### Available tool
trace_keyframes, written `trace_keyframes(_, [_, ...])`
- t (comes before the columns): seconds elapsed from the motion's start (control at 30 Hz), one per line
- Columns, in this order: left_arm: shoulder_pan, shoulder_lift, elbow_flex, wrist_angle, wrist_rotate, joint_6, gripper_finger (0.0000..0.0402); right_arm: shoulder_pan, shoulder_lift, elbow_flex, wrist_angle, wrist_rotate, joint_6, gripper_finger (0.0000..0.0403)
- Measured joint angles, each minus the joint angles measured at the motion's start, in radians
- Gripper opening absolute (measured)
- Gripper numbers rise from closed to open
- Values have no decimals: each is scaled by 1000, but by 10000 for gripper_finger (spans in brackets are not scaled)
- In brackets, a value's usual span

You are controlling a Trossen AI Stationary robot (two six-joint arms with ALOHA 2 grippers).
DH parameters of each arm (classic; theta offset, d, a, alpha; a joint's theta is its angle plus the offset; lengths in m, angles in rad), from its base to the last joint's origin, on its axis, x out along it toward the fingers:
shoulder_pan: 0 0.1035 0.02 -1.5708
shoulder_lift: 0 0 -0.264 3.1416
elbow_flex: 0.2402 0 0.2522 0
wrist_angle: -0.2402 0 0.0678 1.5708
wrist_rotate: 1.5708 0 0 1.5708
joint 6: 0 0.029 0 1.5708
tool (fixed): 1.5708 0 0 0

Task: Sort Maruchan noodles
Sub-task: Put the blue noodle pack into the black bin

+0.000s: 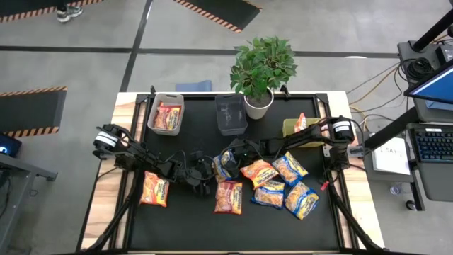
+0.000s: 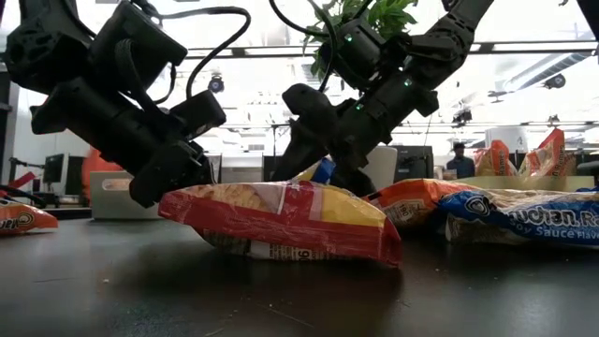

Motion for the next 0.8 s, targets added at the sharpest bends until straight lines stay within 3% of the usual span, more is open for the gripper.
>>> trace_keyframes(0.17, [0,0,0,5,-3,0,77,0,-3,1,7,-14,-1,195])
trace_keyframes(0.3, [0,-7,0,-1,-3,7,77,0,-7,1,6,-25,-7,161])
trace_keyframes(0.57, [0,-121,0,-122,-3,31,77,-5,-34,0,-8,-18,-33,153])
trace_keyframes(0.8, [-1,-302,0,-275,-38,97,77,-10,-99,0,-1,9,-150,152])
